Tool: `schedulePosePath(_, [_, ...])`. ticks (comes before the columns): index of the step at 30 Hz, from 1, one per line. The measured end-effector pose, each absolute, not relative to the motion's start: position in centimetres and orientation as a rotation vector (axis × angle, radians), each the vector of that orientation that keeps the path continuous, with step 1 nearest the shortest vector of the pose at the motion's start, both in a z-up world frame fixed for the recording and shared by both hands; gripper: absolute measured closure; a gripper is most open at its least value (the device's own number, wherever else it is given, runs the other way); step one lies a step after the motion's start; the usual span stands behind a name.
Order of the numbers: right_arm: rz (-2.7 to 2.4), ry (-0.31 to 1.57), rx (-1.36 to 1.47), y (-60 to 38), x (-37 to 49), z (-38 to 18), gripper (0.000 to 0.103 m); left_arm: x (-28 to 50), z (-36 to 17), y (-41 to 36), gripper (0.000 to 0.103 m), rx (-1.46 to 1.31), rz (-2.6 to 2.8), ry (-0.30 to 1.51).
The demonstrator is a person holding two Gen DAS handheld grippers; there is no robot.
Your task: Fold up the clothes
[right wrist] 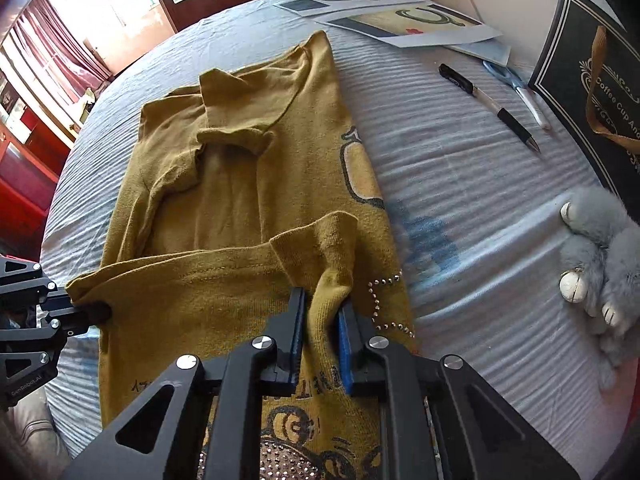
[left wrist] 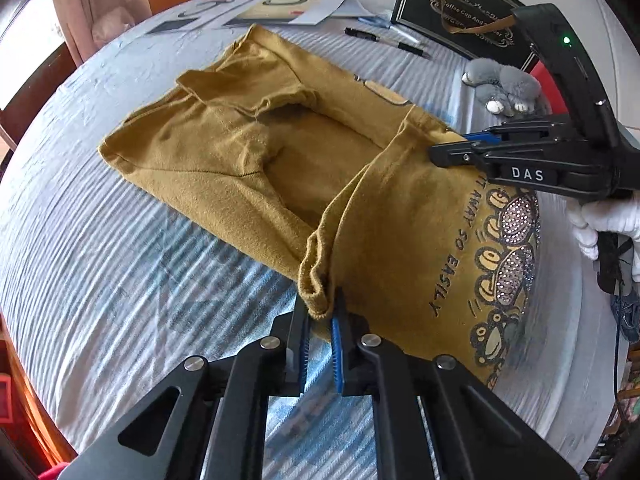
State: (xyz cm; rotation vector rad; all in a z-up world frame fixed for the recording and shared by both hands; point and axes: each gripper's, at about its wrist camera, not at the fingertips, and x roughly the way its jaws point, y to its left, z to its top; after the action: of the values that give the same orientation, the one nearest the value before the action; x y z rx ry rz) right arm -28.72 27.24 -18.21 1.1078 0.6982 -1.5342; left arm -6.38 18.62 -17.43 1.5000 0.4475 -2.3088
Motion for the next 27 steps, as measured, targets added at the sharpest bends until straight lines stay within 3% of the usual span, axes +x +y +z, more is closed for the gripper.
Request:
schedulePosePath(7, [-1.610,0.571,0.960,26.0,-29.0,-12.4,0.093,-7.2,-13.7,15.5,0.096,1.374,-2.377,0.466])
schedulePosePath(10, [-1.625,0.535,0.902,23.8,-29.5,-10.6,0.093,-7.0,-12.7,13.1,0.096,1.372,-2.390,0.570])
schedulePosePath(16, [-1.629,0.471,0.817,18.8,-30.0,-8.0,0.093,-7.7,-9.4,9.3,0.096,1.210,-2.445,0.465])
schedulePosePath(25, [-1.610,0.449,0.859,10.2,-32.0,-10.2,0.093,-10.4,-14.1,-3.9,0.096,1.219,-2.261,0.538])
schedulePosePath(27, [-1.627,0.439,0.882,10.3,-32.5,-10.6,0.086,-10.8,-15.7,-6.1,0.096,1.212,-2.226,0.553])
